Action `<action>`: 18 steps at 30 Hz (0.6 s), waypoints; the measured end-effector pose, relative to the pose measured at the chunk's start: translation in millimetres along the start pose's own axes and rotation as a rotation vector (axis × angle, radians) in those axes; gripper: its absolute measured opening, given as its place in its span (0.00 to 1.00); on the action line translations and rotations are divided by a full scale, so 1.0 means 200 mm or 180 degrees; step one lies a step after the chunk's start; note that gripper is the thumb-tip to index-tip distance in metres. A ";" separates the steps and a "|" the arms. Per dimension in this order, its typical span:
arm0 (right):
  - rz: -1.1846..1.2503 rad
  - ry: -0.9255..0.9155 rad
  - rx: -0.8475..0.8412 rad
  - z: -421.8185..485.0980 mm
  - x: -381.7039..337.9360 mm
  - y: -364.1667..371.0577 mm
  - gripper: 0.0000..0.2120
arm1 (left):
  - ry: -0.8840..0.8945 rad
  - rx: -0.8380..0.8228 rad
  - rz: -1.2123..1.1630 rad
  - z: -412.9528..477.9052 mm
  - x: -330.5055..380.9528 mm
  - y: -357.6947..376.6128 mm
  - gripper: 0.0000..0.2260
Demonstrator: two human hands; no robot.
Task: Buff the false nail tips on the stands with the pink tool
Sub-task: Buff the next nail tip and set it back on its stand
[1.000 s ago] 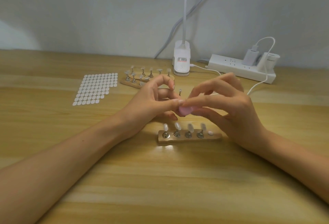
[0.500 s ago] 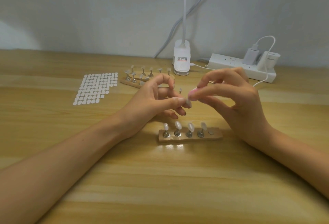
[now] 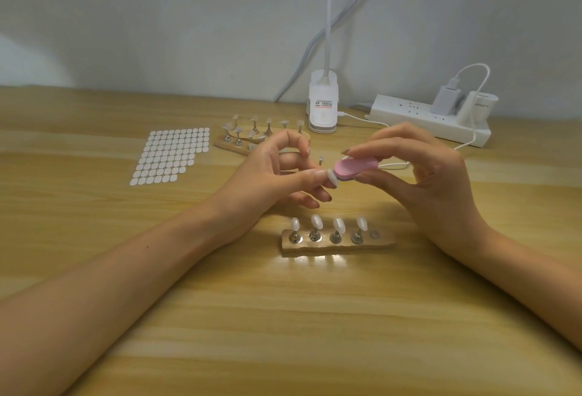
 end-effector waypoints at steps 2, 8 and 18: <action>0.0044 0.0068 0.0053 0.00 0.00 -0.01 0.11 | 0.0005 -0.0001 -0.0017 0.00 0.00 0.00 0.13; -0.0285 -0.0472 -0.0278 -0.01 -0.07 0.05 0.10 | 0.0002 0.0007 0.0007 0.00 -0.01 0.00 0.16; -0.0407 -0.0430 -0.0150 0.00 -0.06 0.02 0.10 | 0.0028 -0.0065 0.0041 0.00 -0.01 0.00 0.17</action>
Point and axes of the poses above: each hand's wrist, its own z-axis towards the middle knuckle, its own y-axis out of the palm, x = y × z, the point moved 4 cm from there along z, towards the middle knuckle, and after that the axes turned 3 degrees about -x, right-handed, at the moved point
